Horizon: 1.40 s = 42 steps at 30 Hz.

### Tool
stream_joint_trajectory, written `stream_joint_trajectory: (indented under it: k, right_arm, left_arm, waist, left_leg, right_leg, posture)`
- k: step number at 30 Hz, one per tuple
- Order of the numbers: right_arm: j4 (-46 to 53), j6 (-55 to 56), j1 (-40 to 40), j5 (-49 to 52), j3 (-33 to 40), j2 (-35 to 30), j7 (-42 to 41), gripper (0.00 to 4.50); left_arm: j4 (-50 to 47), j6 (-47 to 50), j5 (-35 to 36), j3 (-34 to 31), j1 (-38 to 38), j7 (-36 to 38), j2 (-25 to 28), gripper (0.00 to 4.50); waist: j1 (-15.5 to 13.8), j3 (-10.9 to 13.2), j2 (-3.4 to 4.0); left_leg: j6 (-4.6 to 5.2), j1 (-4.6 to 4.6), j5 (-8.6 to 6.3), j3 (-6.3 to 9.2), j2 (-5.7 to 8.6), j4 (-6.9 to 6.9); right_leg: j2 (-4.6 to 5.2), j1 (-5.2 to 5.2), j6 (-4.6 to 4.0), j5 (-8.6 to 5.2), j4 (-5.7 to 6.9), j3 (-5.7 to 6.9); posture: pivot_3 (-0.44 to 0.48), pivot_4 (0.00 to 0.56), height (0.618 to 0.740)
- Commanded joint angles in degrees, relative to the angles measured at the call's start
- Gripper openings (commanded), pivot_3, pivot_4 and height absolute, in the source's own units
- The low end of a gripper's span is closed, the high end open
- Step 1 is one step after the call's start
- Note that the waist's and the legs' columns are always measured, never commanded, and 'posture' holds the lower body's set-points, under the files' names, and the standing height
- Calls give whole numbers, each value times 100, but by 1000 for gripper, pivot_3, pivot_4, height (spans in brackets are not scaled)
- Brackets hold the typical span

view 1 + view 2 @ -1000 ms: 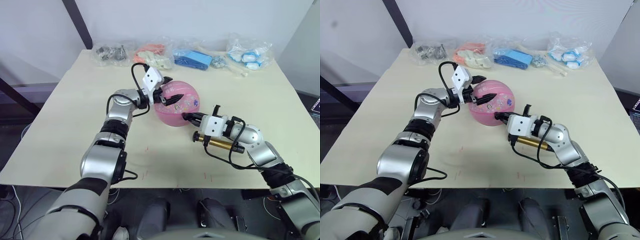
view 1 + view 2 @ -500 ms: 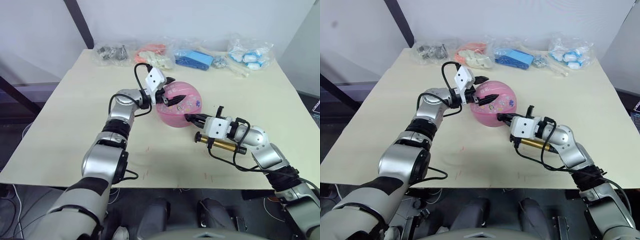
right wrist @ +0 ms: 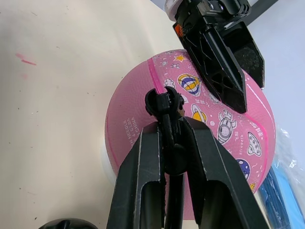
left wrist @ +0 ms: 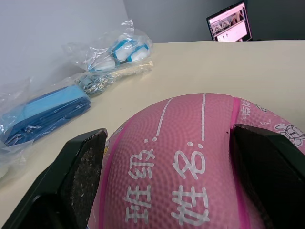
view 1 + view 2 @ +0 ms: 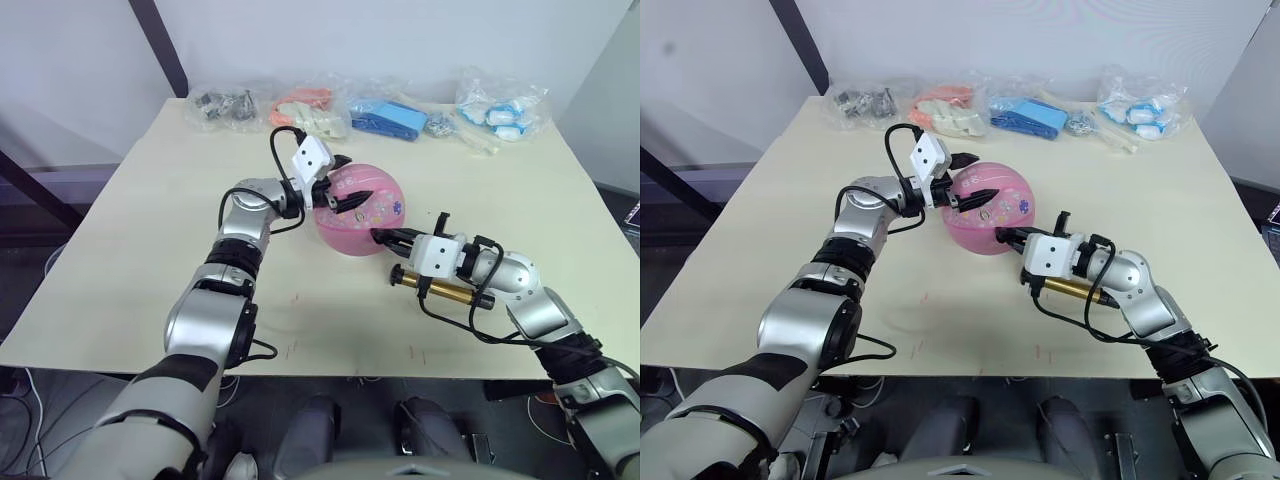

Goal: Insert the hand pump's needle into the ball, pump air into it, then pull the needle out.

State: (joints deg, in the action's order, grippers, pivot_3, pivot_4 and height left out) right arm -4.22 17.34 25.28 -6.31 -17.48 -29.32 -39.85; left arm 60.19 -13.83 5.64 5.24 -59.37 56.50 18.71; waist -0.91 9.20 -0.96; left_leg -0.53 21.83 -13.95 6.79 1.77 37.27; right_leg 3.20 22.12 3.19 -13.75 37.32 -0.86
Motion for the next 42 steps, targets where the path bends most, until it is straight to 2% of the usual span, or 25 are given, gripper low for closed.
stream_joint_trajectory:
  k: [1,8,10,11,15,17,20,33,42]
  right_arm:
    - [1096,566,-12,577,398,-157,-199,75]
    - [1121,621,-37,617,434,-229,-197,75]
    - [1149,640,-41,648,454,-243,-220,75]
    - [1166,648,-52,664,461,-257,-234,75]
    - [1195,667,-75,683,501,-269,-277,75]
    - [1191,672,-71,681,509,-268,-278,75]
    - [1150,672,-95,692,529,-273,-294,75]
    - [685,267,-216,417,897,-279,130,75]
    - [622,-536,-274,109,927,-211,504,75]
  left_arm:
    - [918,436,-739,321,601,-598,385,4500]
    - [935,433,-752,330,609,-637,383,4500]
    - [940,428,-757,342,607,-660,387,4500]
    - [944,427,-754,351,605,-675,389,4500]
    - [982,404,-772,355,590,-702,386,4500]
    - [993,396,-782,349,589,-702,383,4500]
    - [1001,390,-776,341,583,-707,379,4500]
    - [860,283,-598,196,609,-466,403,4500]
    - [685,132,-495,35,580,-63,454,4500]
  waist:
    - [0,0,0]
    - [3,0,0]
    - [105,-23,0]
    - [164,-49,1]
    - [304,-109,-2]
    - [324,-120,12]
    - [315,-136,33]
    - [309,-138,34]
    - [309,-135,34]
  left_leg:
    - [0,0,0,0,0,0]
    - [0,0,0,6,2,0]
    - [1,-13,-1,2,-1,-3]
    - [1,-34,-1,2,-3,-7]
    - [-3,-213,-6,-17,-16,-92]
    - [-4,-225,-6,-13,-32,-94]
    - [-2,-210,-5,-16,-25,-94]
    - [-2,-208,-5,-17,-22,-95]
    - [-2,-195,-5,-16,-22,-96]
  right_leg:
    - [0,0,0,0,0,0]
    - [2,-6,16,-9,-6,6]
    - [1,-12,21,-11,-5,-1]
    - [-1,-32,24,-13,-4,-2]
    - [4,-183,59,-69,-35,-22]
    - [1,-187,57,-75,-35,-15]
    - [0,-172,81,-60,-35,-15]
    - [0,-170,81,-60,-36,-16]
    - [1,-148,79,-61,-37,-17]
  posture:
    - [0,150,740]
    - [0,150,740]
    - [0,150,740]
    - [0,150,740]
    - [0,150,740]
    - [0,150,740]
    - [0,150,740]
    - [0,150,740]
    - [0,150,740]
